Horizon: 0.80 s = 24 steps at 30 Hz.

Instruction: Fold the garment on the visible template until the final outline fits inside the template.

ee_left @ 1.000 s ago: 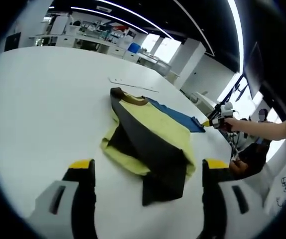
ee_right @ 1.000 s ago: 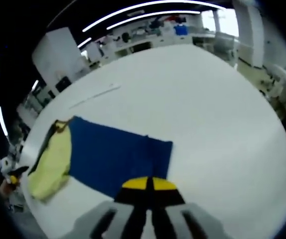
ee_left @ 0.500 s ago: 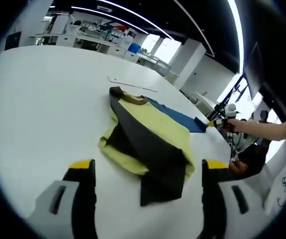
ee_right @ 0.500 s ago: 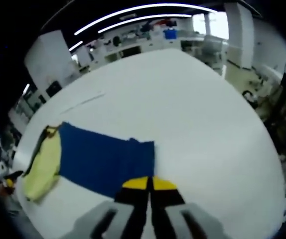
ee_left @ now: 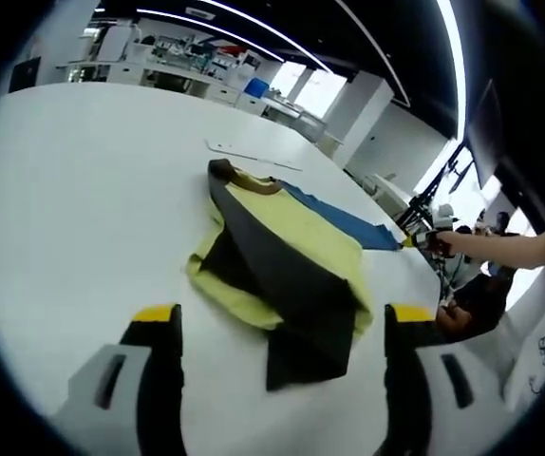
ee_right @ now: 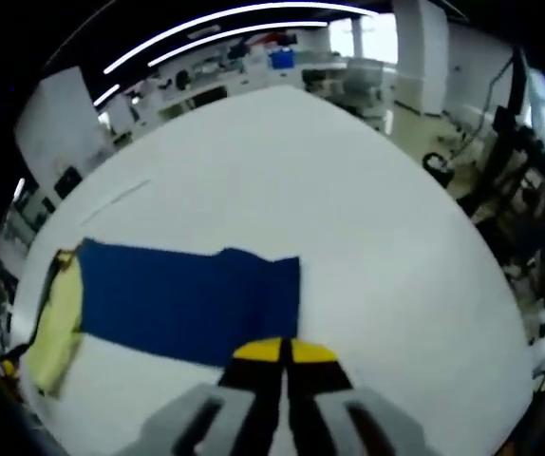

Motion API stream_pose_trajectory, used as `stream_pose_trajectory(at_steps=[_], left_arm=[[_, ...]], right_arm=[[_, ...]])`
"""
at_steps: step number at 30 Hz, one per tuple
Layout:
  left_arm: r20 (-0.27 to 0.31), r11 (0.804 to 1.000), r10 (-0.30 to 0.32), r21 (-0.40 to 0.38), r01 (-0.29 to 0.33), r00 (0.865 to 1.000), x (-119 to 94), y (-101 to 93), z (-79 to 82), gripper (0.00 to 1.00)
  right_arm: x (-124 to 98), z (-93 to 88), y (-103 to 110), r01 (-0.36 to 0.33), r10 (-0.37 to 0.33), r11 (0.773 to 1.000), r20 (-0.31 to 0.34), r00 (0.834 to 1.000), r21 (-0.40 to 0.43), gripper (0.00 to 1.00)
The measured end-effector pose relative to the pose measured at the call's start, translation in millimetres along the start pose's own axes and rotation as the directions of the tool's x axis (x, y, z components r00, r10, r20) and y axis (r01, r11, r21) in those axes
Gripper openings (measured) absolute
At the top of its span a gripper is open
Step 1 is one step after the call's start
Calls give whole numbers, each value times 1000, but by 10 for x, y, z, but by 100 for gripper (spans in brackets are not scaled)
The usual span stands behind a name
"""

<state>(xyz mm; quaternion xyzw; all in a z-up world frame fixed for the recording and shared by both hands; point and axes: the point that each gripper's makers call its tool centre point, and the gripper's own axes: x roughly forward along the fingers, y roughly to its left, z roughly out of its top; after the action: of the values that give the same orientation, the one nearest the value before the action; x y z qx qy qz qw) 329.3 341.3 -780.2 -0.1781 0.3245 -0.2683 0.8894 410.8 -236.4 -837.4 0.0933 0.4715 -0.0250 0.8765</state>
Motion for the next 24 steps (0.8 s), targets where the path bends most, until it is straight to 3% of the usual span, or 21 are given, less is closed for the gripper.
stream_pose_trajectory(at_steps=[7, 13, 17, 18, 24], left_arm=[[-3, 1000, 3, -1, -3, 1000, -20, 17, -28, 85], [6, 1000, 11, -8, -11, 1000, -79, 40, -26, 85], [16, 1000, 15, -12, -15, 1000, -104, 63, -19, 85], [17, 1000, 15, -13, -15, 1000, -107, 70, -23, 85], [23, 1000, 14, -24, -13, 1000, -103, 88, -51, 85]], right_arm=[[-44, -109, 65, 16, -16, 1000, -21, 1000, 14, 0], [-58, -45, 62, 19, -19, 1000, 5, 1000, -11, 2], [-100, 55, 223, -43, 52, 991, 66, 996, -127, 32], [-128, 74, 305, -68, 83, 983, 83, 993, -171, 36], [-152, 138, 524, -158, 187, 963, 117, 975, -216, 61]])
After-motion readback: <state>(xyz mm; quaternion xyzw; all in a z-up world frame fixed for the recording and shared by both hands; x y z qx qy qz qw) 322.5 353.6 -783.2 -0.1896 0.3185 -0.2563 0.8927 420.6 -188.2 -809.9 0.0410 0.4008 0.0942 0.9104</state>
